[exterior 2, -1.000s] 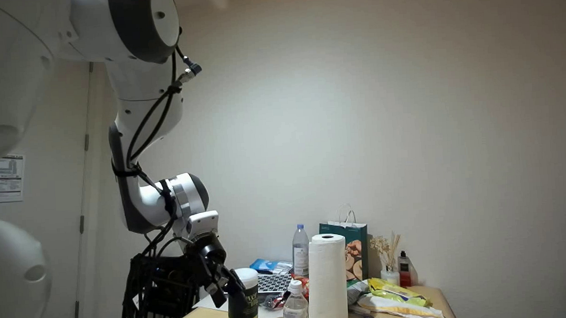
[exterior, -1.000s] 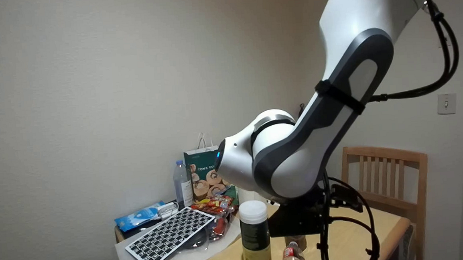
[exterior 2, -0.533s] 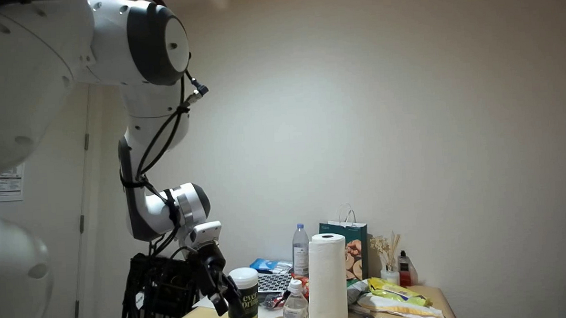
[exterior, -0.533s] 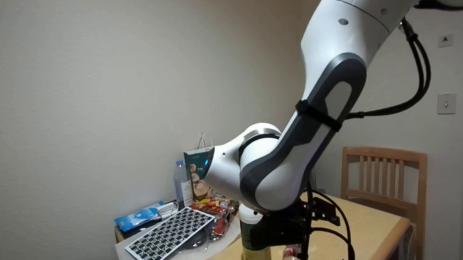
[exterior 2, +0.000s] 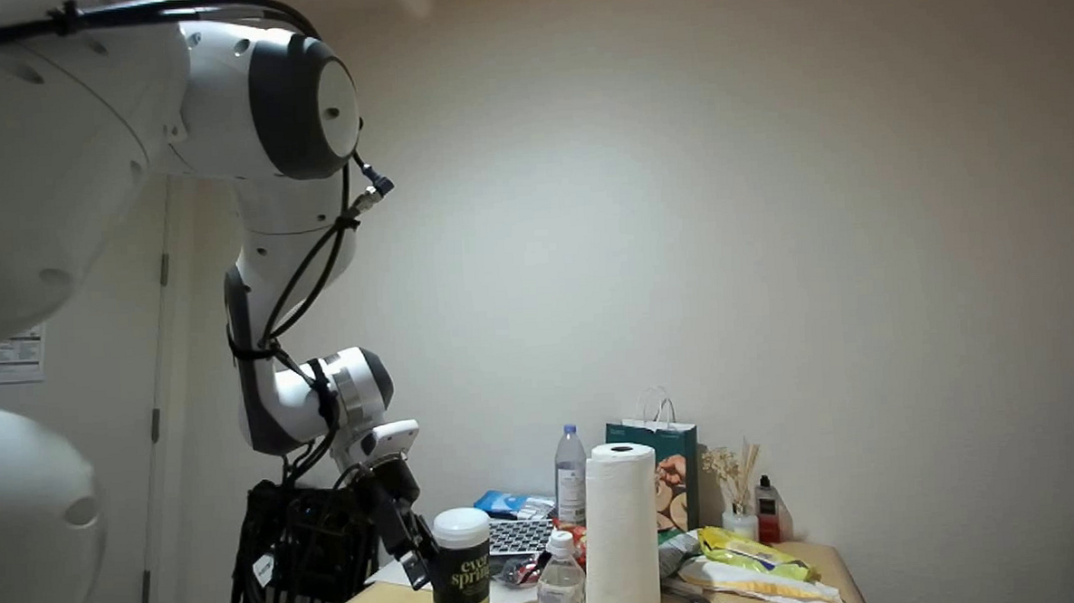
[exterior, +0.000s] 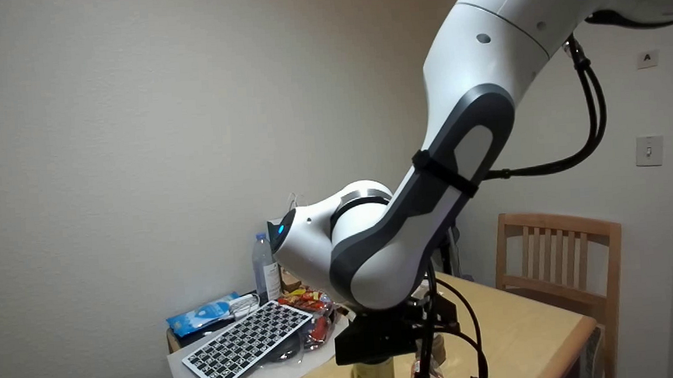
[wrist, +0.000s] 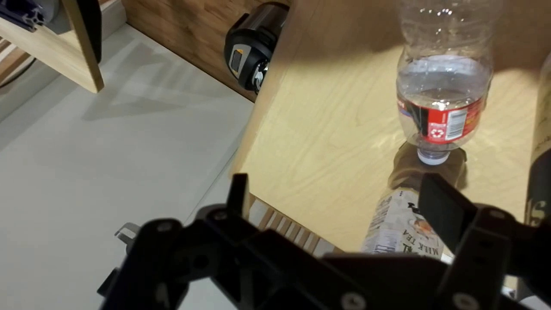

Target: Pick up the bottle and put it up right on the table

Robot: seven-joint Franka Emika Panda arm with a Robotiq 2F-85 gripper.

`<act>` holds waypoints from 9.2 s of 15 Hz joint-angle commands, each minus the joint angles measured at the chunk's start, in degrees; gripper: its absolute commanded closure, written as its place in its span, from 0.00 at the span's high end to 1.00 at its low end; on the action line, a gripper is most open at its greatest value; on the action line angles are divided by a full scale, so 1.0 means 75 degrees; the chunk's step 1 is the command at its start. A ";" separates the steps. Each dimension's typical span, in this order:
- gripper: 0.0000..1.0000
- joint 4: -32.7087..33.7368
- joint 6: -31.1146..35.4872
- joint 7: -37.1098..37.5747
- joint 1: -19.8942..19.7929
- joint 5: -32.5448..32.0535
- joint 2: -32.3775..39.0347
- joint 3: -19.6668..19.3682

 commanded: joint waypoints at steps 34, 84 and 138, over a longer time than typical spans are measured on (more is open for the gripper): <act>1.00 -0.2059 0.0823 0.0463 -0.0428 0.1471 -0.0989 -0.0488; 0.18 -0.0545 0.4224 -0.2983 0.0613 0.2144 0.0877 -0.2351; 0.06 0.3532 -0.4845 0.4777 0.1532 -0.2507 0.3587 -0.0122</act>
